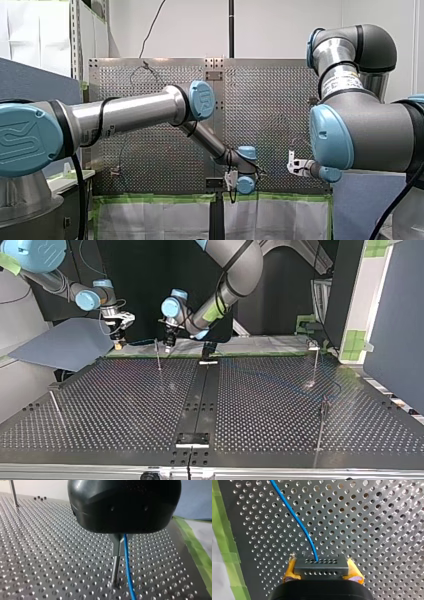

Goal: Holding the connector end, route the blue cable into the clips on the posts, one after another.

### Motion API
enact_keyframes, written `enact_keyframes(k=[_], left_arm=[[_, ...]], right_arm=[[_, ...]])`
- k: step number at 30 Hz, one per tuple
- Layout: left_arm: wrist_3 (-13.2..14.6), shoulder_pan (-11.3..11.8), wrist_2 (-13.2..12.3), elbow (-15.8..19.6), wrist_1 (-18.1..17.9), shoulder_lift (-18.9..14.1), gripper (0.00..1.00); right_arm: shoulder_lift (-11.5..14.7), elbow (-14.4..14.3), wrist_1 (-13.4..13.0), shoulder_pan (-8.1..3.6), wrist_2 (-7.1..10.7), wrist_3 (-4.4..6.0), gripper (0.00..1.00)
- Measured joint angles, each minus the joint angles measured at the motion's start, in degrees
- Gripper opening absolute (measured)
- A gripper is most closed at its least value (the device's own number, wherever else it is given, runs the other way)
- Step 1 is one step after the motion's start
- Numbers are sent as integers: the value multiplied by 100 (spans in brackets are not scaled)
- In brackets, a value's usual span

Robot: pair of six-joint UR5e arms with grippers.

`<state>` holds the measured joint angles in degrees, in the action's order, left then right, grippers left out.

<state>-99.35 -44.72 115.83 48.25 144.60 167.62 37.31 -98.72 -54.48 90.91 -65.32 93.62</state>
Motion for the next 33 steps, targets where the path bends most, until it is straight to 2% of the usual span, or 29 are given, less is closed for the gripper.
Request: enact_keyframes(k=[10,33], left_arm=[[-5,-16,21,-95,-55,231,0],[-79,115,-83,-366,-97,248,0]], right_arm=[[-1,48,-8,8,-6,5,0],[-3,244,53,25,-16,7,0]])
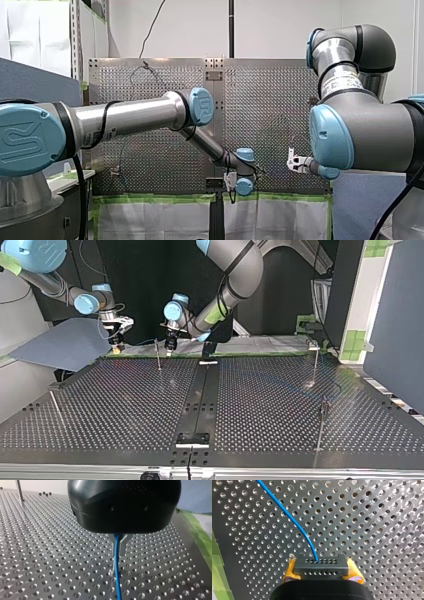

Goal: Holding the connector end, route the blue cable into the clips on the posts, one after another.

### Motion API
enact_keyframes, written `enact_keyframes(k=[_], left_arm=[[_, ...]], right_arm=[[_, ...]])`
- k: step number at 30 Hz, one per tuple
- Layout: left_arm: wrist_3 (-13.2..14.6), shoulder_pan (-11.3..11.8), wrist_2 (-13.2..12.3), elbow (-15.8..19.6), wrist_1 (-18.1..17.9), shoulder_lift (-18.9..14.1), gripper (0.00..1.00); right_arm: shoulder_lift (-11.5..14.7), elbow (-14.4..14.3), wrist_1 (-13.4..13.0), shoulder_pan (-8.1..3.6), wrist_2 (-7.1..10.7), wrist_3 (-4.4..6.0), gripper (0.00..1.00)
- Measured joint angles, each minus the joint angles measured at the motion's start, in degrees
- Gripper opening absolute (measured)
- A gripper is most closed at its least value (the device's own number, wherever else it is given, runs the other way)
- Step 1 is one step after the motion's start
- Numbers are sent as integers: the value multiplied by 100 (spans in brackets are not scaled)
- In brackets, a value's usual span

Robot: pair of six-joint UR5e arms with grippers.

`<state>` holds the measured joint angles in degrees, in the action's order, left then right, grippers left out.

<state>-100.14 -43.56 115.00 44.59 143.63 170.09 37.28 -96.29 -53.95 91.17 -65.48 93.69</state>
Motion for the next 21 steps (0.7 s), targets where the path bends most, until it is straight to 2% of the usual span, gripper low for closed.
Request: enact_keyframes(k=[9,16,21], left_arm=[[6,92,69,-6,-27,0,0],[111,127,154,-6,-133,0,0],[175,94,77,-8,-184,4,0]], right_arm=[[-1,77,-3,18,-23,33,0],[-4,86,-42,58,-232,35,0],[-4,87,-86,84,-372,36,0]])
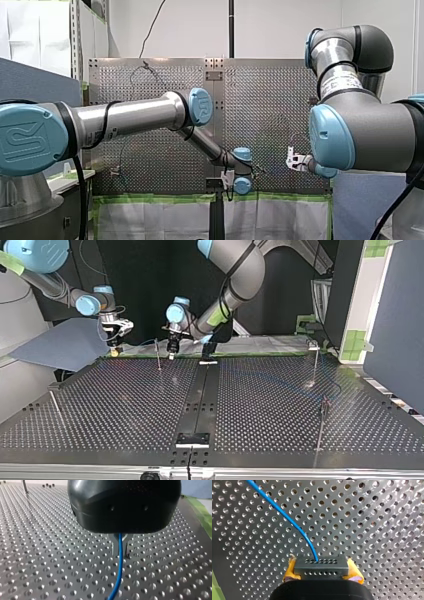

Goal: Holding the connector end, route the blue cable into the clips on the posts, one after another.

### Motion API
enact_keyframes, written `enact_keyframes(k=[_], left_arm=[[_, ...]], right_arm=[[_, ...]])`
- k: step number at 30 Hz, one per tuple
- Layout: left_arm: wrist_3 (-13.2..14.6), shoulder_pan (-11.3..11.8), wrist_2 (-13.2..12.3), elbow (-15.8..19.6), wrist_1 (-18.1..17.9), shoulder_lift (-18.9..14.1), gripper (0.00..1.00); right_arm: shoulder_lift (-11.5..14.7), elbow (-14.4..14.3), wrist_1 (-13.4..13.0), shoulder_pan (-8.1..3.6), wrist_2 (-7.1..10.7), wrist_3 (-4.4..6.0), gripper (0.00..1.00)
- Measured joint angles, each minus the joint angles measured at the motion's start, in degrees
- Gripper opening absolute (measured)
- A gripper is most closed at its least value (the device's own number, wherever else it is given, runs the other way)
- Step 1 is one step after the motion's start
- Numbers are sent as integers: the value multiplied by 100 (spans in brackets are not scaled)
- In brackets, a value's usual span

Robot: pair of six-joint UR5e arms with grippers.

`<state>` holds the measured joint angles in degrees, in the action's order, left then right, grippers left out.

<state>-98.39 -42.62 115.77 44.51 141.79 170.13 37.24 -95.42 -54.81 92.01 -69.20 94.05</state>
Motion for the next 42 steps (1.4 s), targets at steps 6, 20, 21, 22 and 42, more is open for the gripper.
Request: enact_keyframes(k=[6,20,21,22,42], left_arm=[[4,-45,-190,0,1,4,0],[10,-53,-15,1,1,5,0],[19,-44,17,1,-2,5,0],[44,-32,60,1,-4,5,0],[365,131,282,0,-74,5,0]], right_arm=[[0,36,-7,25,-102,2,0],[0,154,-4,113,-159,17,0],[0,154,-4,117,-162,17,0],[0,153,-4,124,-168,17,0],[-9,153,-169,153,-1006,59,0]])
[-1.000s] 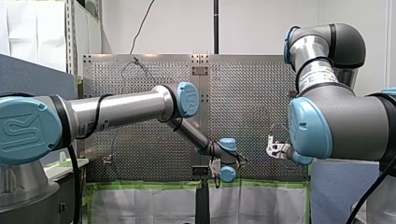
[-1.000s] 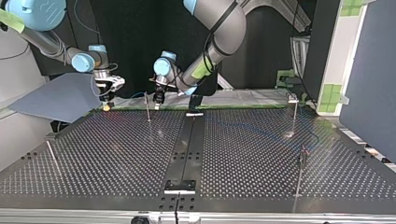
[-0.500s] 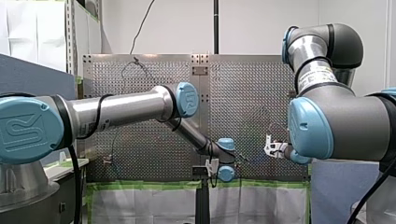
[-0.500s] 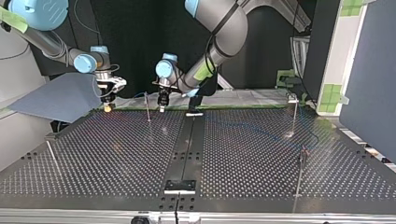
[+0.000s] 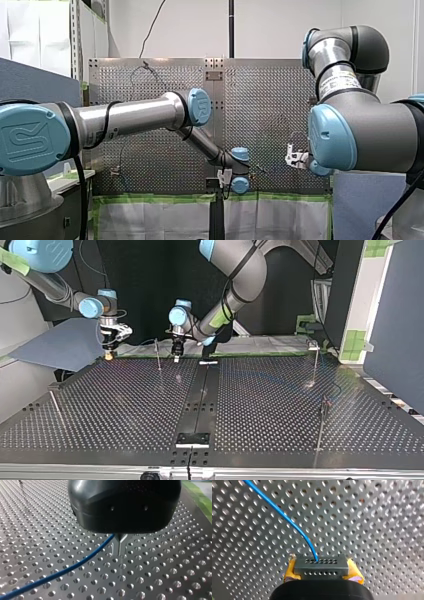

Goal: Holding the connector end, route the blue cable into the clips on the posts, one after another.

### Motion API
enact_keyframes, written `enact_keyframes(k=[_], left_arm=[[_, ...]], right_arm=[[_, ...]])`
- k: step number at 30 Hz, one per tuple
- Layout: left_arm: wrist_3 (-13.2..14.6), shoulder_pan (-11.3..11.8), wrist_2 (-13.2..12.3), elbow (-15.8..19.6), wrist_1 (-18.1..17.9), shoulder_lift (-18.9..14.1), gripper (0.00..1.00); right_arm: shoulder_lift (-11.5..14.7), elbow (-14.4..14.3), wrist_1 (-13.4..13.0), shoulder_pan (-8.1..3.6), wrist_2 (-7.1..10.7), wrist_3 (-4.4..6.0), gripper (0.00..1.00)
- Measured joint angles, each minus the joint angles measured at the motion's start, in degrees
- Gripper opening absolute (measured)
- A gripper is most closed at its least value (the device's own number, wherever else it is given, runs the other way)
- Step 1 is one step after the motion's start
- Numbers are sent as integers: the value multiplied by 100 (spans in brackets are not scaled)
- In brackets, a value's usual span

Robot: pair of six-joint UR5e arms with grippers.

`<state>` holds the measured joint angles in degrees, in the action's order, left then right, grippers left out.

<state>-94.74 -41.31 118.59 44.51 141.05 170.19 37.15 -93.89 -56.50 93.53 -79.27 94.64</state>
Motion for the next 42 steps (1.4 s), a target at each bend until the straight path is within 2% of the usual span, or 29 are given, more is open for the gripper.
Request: enact_keyframes(k=[5,12,16,21,25,34,42], left_arm=[[18,34,24,-1,-5,0,0],[28,-45,-95,1,81,-2,0],[37,-155,-270,1,271,-3,0],[52,-205,-290,2,512,-6,0],[63,-205,-251,2,724,-8,0],[28,-202,1,1,1054,-9,0],[-151,-264,52,2,1151,-8,0]], right_arm=[[-7,27,-72,-15,-175,50,0],[-16,39,-111,17,-92,41,0],[-18,40,-152,48,45,25,0],[-19,41,-150,45,253,24,0],[-20,40,-114,25,388,27,0],[-20,-77,7,-9,568,5,0],[-18,-392,-61,-164,875,3,0]])
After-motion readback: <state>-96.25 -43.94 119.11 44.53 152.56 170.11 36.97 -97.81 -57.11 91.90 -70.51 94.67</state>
